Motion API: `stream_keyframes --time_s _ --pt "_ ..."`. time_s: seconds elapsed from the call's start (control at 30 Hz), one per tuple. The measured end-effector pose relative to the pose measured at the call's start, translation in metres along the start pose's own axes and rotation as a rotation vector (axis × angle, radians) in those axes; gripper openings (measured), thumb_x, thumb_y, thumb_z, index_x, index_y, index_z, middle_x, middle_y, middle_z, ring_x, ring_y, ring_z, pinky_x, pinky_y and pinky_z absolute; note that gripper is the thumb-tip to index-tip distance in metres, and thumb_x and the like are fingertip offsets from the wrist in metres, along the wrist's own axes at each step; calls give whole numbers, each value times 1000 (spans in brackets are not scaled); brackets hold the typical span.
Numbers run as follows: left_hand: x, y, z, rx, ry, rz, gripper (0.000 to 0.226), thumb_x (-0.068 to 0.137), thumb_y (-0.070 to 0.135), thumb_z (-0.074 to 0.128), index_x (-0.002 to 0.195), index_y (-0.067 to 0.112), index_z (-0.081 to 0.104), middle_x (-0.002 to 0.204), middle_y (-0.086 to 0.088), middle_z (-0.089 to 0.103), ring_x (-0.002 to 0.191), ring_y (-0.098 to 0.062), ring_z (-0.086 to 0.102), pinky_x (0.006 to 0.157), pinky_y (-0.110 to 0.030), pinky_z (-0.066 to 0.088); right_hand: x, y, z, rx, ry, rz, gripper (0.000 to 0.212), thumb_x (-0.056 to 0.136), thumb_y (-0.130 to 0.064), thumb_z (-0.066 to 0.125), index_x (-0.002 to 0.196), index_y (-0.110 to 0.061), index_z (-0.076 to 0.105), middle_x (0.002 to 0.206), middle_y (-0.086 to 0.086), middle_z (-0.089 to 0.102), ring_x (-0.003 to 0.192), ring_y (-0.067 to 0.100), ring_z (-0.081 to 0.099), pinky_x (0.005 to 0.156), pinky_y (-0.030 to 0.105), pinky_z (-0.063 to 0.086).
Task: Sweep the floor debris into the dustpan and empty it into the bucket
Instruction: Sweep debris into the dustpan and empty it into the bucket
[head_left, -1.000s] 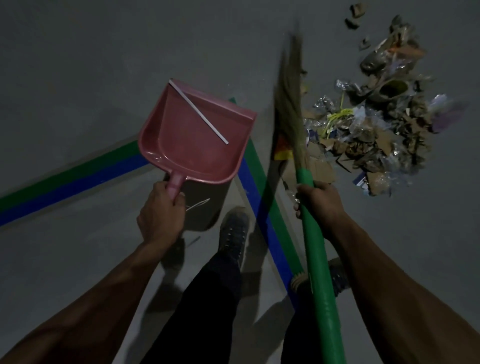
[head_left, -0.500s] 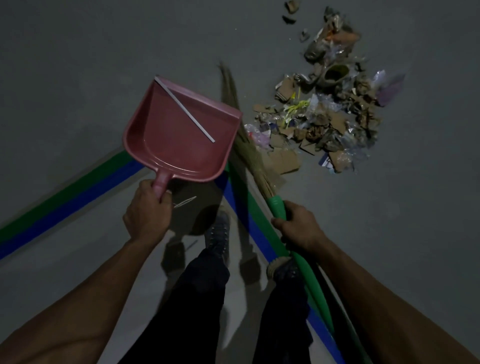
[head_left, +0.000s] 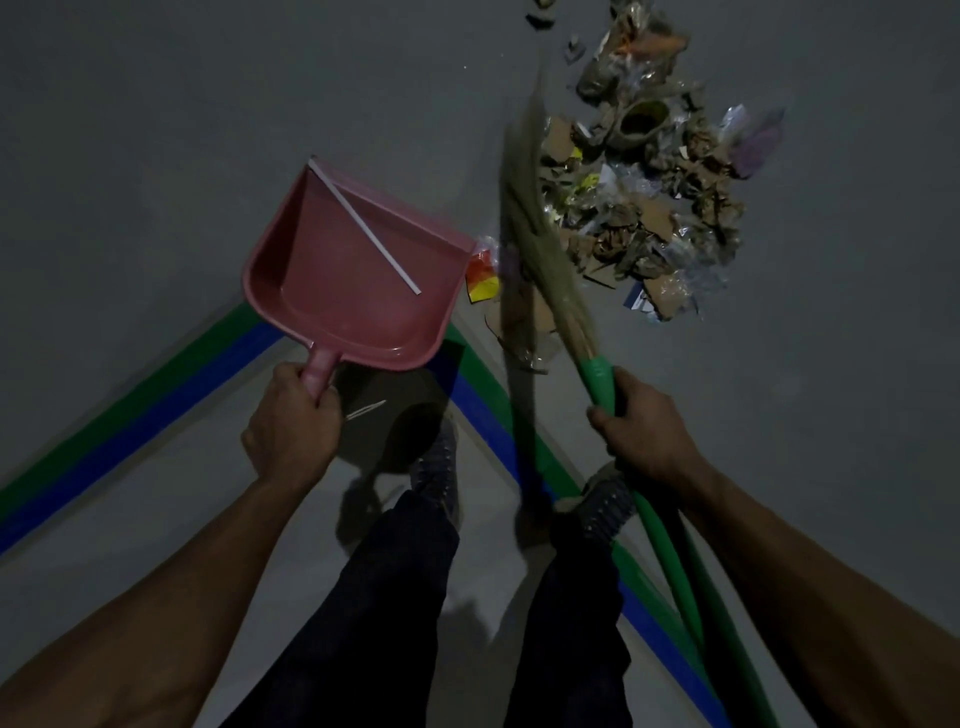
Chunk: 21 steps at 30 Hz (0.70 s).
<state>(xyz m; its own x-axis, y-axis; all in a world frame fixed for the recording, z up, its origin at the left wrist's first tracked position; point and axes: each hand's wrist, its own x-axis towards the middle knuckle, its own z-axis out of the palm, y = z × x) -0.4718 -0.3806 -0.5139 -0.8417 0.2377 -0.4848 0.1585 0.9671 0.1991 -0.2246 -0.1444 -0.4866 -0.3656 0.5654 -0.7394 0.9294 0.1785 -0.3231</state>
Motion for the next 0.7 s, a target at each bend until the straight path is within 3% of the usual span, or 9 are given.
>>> stream_keyframes --time_s 0.17,0.3,0.47,0.57,0.7 --pt "-7 -10 -6 33 8 -53 23 91 26 57 104 11 47 87 -6 47 73 -25 45 67 -38 33 -46 1 47 -66 -139 -106 39 87 -19 60 125 -13 51 107 13 65 96 30 63 69 26 35" --pt "-7 -22 -4 46 12 -83 20 91 25 56 97 15 40 86 -7 46 71 -24 45 67 -37 33 -46 15 68 -170 -260 -36 37 88 -20 57 122 -10 49 112 17 64 99 32 62 69 28 37" --pt "-8 -36 5 54 3 -83 21 91 25 55 98 17 37 86 -6 48 71 -24 46 67 -36 34 -11 35 44 -199 -166 101 23 91 -20 60 107 -10 48 110 20 62 94 30 60 70 30 38" --pt "-11 -40 9 58 -10 -70 21 91 25 55 96 17 36 86 -6 48 72 -25 47 68 -37 35 17 37 19 -236 -95 94 23 89 -19 62 94 -14 40 103 22 60 90 31 57 68 30 32" --pt "-12 -40 10 66 -32 -56 21 91 25 55 96 18 36 87 -6 48 72 -26 48 68 -37 37 32 25 2 -239 -19 63 24 89 -21 63 93 -12 41 91 14 54 82 28 53 66 31 32"
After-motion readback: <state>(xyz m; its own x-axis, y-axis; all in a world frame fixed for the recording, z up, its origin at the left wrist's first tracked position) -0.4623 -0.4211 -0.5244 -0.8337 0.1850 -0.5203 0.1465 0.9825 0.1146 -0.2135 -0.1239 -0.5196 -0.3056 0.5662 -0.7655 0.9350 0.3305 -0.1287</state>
